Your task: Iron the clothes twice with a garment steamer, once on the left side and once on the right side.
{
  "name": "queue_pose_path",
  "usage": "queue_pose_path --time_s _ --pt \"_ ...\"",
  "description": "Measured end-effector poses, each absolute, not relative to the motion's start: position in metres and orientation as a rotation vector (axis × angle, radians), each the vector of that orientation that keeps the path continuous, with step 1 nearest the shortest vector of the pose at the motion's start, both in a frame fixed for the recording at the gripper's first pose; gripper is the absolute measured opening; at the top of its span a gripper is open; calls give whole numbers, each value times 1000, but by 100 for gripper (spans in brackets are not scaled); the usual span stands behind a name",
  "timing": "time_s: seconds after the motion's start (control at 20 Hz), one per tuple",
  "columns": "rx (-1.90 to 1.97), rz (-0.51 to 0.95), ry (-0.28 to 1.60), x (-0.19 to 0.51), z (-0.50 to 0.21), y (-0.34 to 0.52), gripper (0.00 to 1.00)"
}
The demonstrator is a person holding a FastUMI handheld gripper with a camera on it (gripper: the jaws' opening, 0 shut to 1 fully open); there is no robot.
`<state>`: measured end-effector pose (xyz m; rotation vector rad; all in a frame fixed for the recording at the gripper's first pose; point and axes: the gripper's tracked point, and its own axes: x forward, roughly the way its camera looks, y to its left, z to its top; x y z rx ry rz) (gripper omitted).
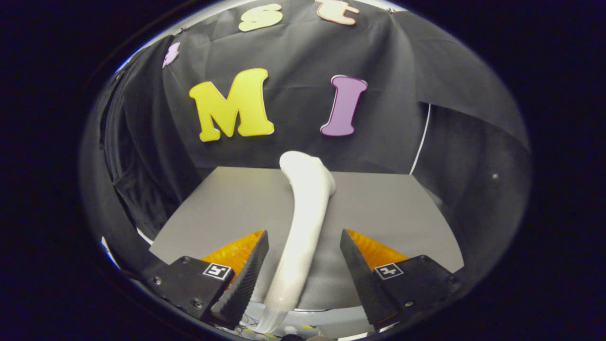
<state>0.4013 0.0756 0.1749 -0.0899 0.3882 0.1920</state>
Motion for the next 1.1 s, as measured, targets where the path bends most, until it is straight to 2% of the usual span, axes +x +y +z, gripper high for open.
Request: queue_pose_path --time_s 0.15,0.3,0.35,0.4,0.7,0.9,1.1 --pt "-72 191 426 411 165 77 92" --pt "-48 196 459 411 159 77 80" --pt "-34 198 476 410 154 78 79" --pt "-22 200 492 412 150 78 72" --pt "30 226 478 414 151 85 51" --pt "124 310 489 409 154 91 38" --pt "132 368 434 409 158 97 33"
